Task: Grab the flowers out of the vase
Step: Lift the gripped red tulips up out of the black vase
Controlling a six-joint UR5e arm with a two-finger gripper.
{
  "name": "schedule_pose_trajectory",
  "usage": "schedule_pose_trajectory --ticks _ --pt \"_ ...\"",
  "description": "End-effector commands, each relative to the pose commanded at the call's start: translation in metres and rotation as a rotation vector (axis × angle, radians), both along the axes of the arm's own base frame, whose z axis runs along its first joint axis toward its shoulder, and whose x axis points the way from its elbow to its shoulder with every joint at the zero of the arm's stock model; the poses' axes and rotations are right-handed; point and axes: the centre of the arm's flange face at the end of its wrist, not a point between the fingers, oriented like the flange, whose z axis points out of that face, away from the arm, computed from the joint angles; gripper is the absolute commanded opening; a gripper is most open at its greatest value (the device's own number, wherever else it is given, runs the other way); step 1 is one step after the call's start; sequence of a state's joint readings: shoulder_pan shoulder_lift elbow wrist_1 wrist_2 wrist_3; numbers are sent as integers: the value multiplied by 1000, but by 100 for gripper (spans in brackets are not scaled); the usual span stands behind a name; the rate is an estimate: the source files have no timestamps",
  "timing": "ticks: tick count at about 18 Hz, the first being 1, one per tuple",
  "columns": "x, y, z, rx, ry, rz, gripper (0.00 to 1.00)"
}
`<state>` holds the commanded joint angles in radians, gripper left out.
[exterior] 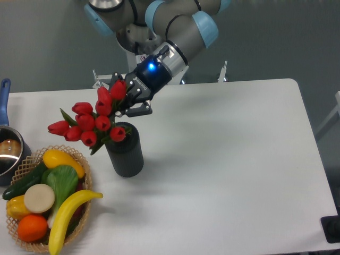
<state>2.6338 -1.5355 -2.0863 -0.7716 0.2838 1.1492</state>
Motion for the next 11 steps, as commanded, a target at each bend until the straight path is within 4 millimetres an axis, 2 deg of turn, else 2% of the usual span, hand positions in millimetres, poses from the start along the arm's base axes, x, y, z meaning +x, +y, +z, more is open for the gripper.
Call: schedule_pose_trajectory --ticks 8,11 --pt "-18 9 72 13 -77 46 0" --pt "-23 10 91 10 -99 63 0"
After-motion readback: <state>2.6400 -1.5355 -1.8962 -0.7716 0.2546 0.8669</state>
